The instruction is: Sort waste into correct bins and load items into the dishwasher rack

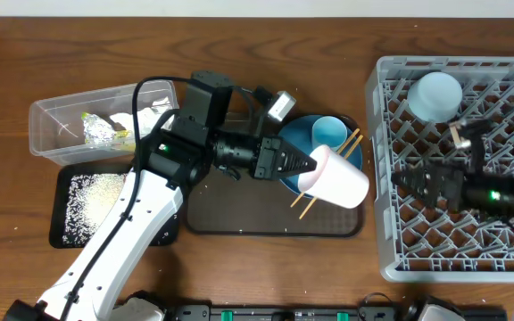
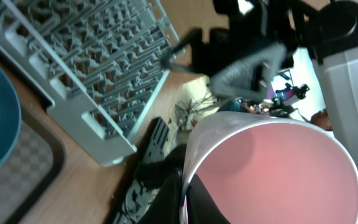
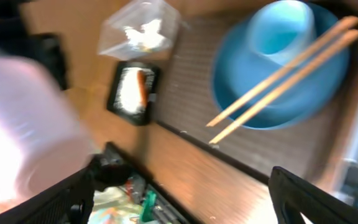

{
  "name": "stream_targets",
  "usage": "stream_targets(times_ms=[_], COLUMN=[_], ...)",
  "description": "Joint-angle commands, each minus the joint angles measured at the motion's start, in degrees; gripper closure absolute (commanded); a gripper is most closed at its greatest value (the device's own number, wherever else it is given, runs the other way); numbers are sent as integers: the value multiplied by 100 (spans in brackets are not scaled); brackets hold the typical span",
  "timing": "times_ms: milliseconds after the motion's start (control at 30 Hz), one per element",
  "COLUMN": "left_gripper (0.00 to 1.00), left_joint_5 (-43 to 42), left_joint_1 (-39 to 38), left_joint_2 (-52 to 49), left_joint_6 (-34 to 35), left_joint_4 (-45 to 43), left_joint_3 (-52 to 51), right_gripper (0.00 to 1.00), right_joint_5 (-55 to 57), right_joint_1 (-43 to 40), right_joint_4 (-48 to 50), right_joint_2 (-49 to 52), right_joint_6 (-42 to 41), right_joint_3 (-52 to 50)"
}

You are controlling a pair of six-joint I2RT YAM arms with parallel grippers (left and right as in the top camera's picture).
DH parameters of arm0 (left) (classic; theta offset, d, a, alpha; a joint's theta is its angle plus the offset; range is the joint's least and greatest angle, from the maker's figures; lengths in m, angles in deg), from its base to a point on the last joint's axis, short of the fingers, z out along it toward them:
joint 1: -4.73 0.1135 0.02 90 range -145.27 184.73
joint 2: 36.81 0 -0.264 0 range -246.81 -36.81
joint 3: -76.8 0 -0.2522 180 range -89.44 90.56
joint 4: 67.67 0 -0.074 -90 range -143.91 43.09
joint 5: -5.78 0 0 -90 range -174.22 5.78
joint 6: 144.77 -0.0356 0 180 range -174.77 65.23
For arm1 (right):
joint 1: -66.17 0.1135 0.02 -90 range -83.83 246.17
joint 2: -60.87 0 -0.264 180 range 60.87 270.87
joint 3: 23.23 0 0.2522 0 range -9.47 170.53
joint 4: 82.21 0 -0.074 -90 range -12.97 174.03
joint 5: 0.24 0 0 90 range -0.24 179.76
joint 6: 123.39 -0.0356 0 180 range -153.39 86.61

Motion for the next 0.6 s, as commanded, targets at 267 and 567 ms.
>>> stream_targets(times_ms=[267, 567], left_gripper=[94, 94], left_joint_5=[-68, -369], left_joint_1=[33, 94], left_joint_2=[61, 61], left_joint_6=[116, 605], left_joint_4=[-251, -817], left_joint_3=[-39, -39], right_gripper=[7, 6], right_joint_5=[-966, -1283], right_joint_1=[223, 621], right_joint_4=[-813, -811], right_joint_2=[-396, -422], right_joint_6=[2553, 3136], right_joint_3=[-118, -162])
